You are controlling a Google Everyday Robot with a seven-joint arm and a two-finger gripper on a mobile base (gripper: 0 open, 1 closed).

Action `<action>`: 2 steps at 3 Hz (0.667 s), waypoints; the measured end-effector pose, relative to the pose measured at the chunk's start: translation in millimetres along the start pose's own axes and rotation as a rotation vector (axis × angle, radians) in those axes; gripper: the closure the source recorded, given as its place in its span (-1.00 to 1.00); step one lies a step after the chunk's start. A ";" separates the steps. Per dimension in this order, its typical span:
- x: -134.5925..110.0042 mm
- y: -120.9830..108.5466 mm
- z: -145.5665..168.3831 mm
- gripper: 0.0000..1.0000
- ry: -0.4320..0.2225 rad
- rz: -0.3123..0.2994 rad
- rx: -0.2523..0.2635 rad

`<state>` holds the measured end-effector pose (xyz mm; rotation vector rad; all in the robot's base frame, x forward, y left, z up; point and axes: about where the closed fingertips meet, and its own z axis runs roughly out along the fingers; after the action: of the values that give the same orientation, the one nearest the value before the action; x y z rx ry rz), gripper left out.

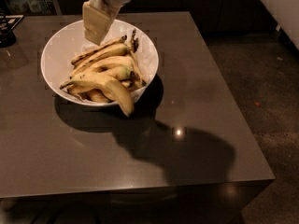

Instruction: Pick banana from white bowl

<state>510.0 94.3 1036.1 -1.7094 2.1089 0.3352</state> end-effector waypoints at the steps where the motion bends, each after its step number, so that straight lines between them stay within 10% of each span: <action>1: 0.0 0.0 0.0 1.00 0.000 0.000 0.000; 2: 0.0 0.0 0.0 0.62 0.000 0.000 0.000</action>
Offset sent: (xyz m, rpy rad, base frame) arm 0.0000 0.0000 0.0000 0.0000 0.0000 0.0000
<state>510.0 94.4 1036.1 -1.7094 2.1089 0.3352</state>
